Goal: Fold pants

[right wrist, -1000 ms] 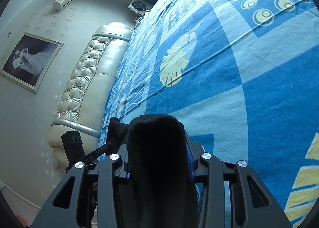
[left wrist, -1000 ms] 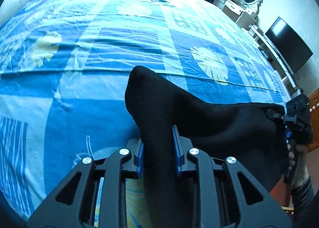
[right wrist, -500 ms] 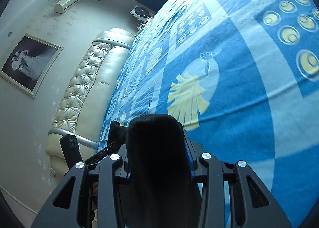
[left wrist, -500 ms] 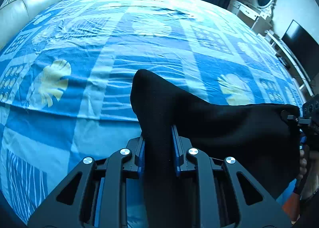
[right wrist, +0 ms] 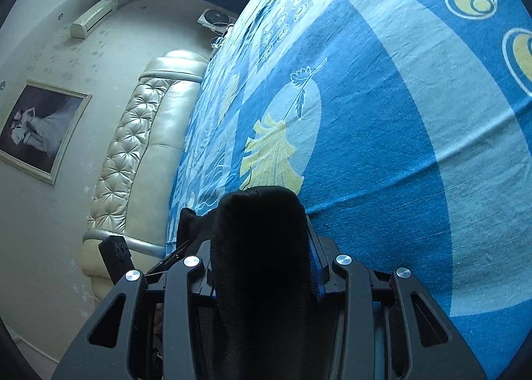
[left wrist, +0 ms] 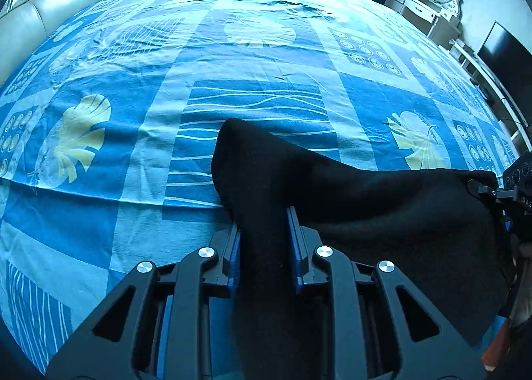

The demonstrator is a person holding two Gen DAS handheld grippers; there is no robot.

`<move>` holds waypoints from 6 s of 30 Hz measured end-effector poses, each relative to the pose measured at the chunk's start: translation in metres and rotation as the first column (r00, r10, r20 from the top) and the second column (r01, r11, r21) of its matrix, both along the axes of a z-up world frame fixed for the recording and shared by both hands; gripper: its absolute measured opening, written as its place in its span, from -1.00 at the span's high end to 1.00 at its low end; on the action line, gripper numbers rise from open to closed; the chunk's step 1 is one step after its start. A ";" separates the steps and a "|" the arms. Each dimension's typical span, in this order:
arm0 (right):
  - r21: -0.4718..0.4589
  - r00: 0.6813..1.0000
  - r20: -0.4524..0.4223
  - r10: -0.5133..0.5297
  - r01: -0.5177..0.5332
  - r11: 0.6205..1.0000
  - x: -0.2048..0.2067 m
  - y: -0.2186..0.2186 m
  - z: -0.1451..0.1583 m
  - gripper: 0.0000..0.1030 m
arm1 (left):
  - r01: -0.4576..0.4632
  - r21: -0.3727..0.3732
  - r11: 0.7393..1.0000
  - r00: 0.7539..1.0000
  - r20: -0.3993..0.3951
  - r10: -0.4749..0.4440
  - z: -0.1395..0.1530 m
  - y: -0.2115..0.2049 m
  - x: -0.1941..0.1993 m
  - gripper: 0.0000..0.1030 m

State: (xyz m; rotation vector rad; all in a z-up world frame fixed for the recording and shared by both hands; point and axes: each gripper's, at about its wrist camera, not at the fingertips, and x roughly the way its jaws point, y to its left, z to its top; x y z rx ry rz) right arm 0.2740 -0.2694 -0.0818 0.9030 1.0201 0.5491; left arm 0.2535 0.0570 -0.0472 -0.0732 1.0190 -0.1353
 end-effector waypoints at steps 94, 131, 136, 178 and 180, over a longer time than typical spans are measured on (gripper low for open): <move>0.003 0.998 -0.063 -0.019 0.020 1.000 -0.144 -0.012 0.016 0.21 | -0.078 -0.387 0.919 0.990 -0.138 0.026 -0.001 0.017 -0.155 0.36; 0.168 0.998 -0.058 -0.006 0.016 0.986 -0.172 -0.025 -0.011 -0.02 | -0.020 -0.415 0.909 0.997 -0.080 -0.015 -0.019 0.025 -0.175 -0.64; 0.158 0.999 -0.046 -0.016 0.023 0.987 -0.179 -0.028 -0.008 -0.09 | -0.009 -0.406 0.914 0.997 -0.070 -0.022 -0.019 0.022 -0.175 -0.69; -0.635 0.981 0.178 -0.078 0.175 0.752 -0.256 0.040 0.076 -0.65 | -0.121 0.009 0.993 0.976 0.183 0.117 0.056 -0.019 -0.285 -0.88; -0.651 0.981 0.183 -0.066 0.171 0.740 -0.258 0.048 0.077 -0.66 | -0.121 0.020 0.992 0.975 0.192 0.115 0.057 -0.021 -0.285 -0.89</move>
